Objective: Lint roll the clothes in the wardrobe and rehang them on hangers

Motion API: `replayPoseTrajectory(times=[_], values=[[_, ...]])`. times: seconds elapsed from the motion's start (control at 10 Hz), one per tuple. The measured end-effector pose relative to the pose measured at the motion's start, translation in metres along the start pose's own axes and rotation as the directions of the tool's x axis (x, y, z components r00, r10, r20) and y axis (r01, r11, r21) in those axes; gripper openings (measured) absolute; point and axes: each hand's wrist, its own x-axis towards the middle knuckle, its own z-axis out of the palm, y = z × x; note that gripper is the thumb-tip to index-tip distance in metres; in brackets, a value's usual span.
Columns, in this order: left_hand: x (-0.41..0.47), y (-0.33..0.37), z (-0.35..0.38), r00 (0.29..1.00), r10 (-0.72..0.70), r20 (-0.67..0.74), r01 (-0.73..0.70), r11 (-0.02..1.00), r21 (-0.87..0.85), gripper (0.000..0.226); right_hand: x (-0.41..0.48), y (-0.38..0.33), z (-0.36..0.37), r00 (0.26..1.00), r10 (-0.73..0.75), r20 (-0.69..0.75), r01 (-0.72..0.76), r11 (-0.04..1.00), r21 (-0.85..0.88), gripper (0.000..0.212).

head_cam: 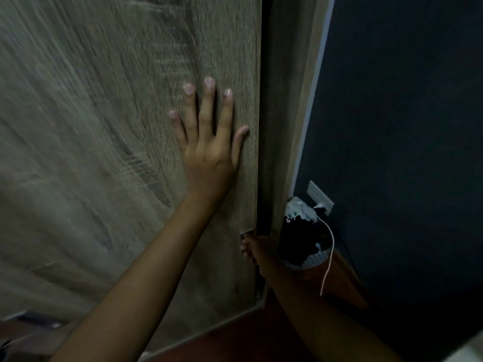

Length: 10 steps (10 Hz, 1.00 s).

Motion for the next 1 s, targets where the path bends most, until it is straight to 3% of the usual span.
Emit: replayPoseTrajectory(times=[0.3,0.6,0.9,1.0], values=[[0.006,0.042,0.022,1.000,0.011,-0.017,-0.011,1.000,0.021,0.052,0.016,-0.014,-0.044,0.998,0.048,-0.029,-0.047,0.998,0.045,0.031],[0.005,0.047,0.027,0.999,0.003,-0.034,-0.003,1.000,-0.001,0.052,0.009,-0.027,-0.057,0.998,0.050,0.040,-0.047,0.997,-0.066,0.036],[0.009,0.053,0.007,0.999,-0.013,0.032,0.020,0.969,-0.244,0.052,-0.009,-0.028,-0.099,0.969,-0.173,-0.177,0.124,0.958,-0.257,0.027],[0.013,0.061,-0.009,0.996,0.030,0.089,0.011,0.903,-0.430,0.056,-0.038,-0.044,-0.124,0.889,-0.304,-0.341,0.185,0.922,-0.340,0.032]])
